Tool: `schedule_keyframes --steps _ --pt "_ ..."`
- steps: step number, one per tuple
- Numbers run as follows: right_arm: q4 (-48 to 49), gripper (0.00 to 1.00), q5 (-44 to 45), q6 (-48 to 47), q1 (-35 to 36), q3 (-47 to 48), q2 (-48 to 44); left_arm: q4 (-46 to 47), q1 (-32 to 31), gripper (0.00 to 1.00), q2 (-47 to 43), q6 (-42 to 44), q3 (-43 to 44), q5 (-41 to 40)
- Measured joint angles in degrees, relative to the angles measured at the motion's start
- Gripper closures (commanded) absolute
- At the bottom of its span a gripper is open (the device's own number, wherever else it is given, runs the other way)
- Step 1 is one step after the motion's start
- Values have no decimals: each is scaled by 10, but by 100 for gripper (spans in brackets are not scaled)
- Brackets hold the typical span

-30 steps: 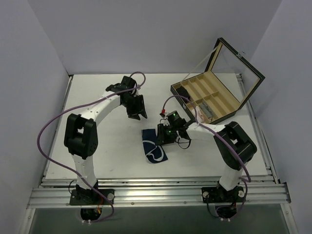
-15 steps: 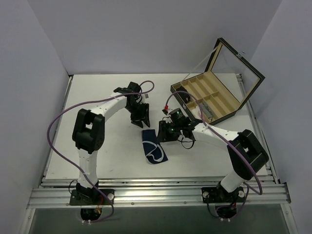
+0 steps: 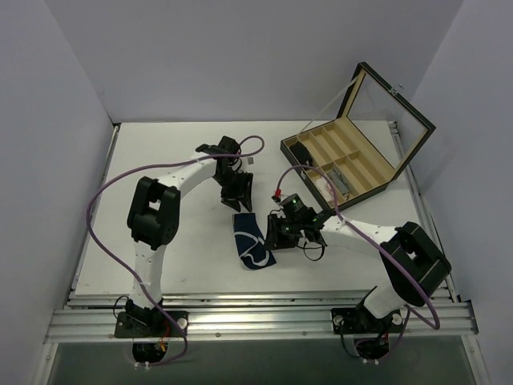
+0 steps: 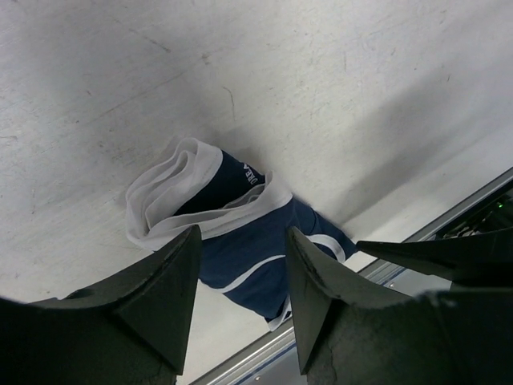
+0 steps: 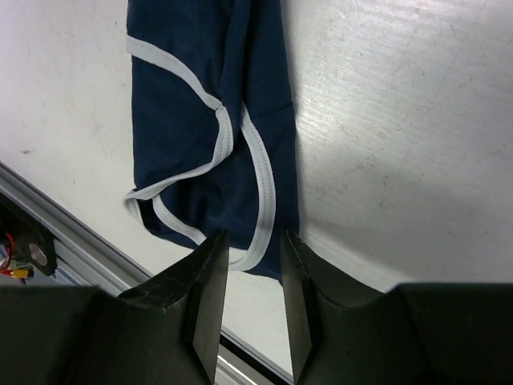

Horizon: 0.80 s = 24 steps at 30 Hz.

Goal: Roll the underwear
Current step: Fold the underwear

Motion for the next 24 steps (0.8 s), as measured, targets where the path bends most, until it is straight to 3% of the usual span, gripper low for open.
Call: schedule_keyframes --steps 9,16,24 --pt "21 73 8 9 0 -7 1 -50 -8 42 24 7 54 -18" --pt "35 75 24 11 3 -10 23 -115 -13 43 31 -107 90 -122" --pt "56 75 28 18 11 -24 32 -154 -52 45 49 -177 144 -153"
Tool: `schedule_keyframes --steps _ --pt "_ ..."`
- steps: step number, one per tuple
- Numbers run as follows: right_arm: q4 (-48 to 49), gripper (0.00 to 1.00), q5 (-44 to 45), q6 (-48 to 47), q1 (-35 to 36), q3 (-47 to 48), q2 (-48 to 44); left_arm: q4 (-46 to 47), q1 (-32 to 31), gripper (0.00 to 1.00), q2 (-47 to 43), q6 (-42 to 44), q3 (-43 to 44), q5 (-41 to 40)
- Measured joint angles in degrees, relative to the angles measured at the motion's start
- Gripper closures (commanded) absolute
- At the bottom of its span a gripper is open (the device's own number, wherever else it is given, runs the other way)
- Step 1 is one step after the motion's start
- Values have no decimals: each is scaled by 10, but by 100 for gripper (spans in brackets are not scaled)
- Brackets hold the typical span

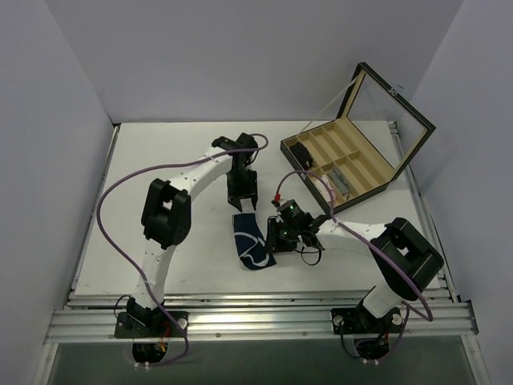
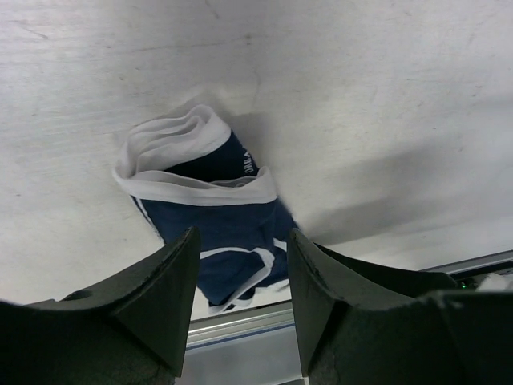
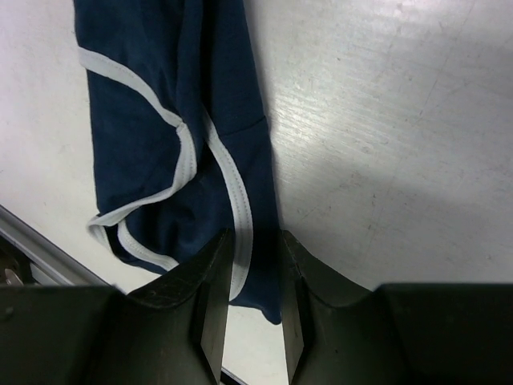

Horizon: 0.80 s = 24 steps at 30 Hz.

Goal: Roll the underwear
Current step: Fold the underwear

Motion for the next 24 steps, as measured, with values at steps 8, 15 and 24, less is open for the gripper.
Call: schedule_keyframes --steps 8,15,24 --pt "34 76 -1 8 4 -17 -1 -15 -13 44 16 -45 8 -3" --pt "49 76 -1 8 6 -22 -1 -29 -13 53 50 -72 16 -6" --pt "54 79 -1 8 16 -24 -1 -30 -1 97 54 -106 17 -18"
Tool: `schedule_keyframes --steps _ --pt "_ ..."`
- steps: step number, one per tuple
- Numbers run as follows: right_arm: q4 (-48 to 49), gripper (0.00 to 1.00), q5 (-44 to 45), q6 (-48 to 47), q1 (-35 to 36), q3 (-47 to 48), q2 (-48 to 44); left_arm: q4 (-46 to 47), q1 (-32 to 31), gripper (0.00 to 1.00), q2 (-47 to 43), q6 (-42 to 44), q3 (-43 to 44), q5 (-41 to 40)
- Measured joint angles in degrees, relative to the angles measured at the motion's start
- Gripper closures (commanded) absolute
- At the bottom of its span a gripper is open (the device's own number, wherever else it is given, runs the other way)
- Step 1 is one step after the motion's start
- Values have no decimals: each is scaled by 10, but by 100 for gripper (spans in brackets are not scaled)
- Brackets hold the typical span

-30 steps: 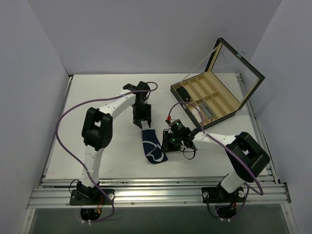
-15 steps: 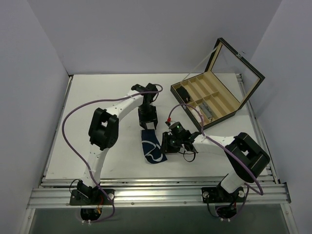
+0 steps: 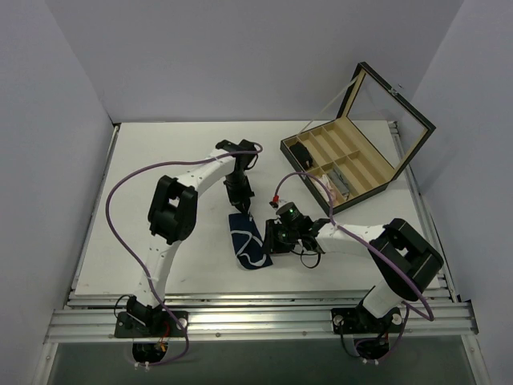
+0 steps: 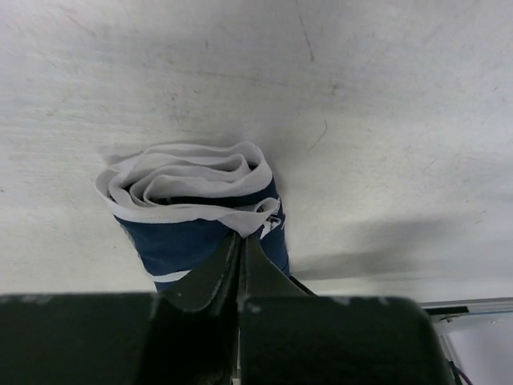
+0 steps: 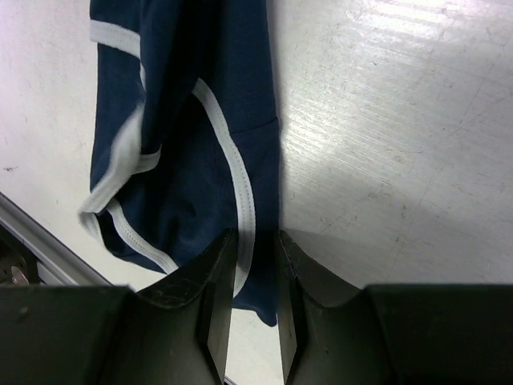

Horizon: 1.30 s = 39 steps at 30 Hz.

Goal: Roll the underwear
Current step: Fold the underwear

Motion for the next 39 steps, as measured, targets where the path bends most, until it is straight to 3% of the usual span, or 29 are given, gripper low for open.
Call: schedule_keyframes --steps 11,20,25,32,39 --pt "3 79 0 0 11 -1 2 14 29 98 18 -15 11 8" --pt "-54 75 16 -5 17 34 1 42 27 86 29 -21 3 33" --pt "-98 62 48 -1 21 102 -24 45 27 86 29 -22 -1 36" --pt "-87 59 116 23 70 148 -46 49 28 86 29 -22 -7 44" --pt "-99 56 183 69 126 166 4 52 29 86 29 -23 -10 48"
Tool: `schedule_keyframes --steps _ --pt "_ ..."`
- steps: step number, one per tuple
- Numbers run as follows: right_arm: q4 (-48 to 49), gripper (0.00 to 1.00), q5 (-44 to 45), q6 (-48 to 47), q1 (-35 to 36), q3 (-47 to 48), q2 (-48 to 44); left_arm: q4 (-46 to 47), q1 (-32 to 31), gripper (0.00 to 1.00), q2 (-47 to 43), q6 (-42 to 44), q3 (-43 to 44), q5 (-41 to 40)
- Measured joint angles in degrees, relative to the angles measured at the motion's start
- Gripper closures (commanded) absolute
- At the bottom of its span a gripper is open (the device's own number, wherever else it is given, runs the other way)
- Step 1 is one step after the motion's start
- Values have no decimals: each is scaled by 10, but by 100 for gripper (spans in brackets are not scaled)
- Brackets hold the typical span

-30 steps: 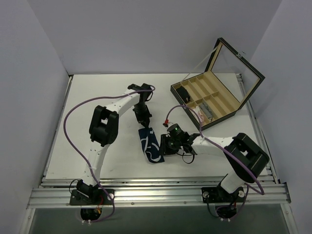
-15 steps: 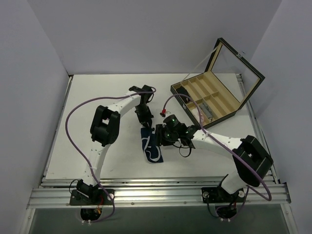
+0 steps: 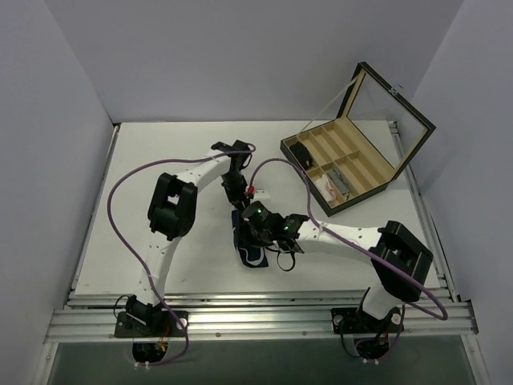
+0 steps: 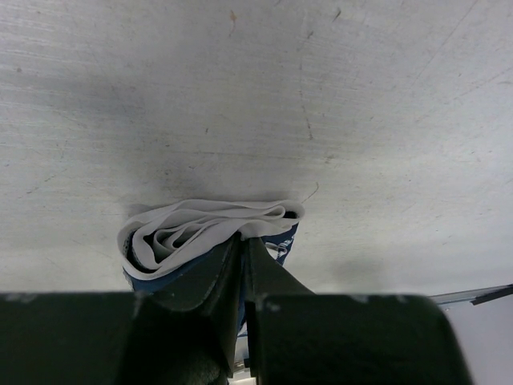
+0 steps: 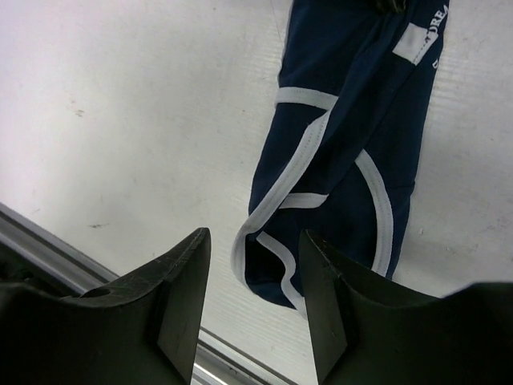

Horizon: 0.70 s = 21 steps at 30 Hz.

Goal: Roll the underwear
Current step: Fold the underwear

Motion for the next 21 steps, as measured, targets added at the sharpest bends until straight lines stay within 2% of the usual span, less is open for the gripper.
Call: schedule_keyframes --steps 11,14,17,21 --pt "-57 63 83 34 50 46 73 0 1 87 0 -1 -1 3" --pt "-70 74 96 38 53 48 78 0 1 87 0 -1 -1 3" --pt "-76 99 101 40 53 48 80 1 1 87 0 -1 -3 4" --pt "-66 100 101 48 53 40 78 1 1 86 0 -1 -5 10"
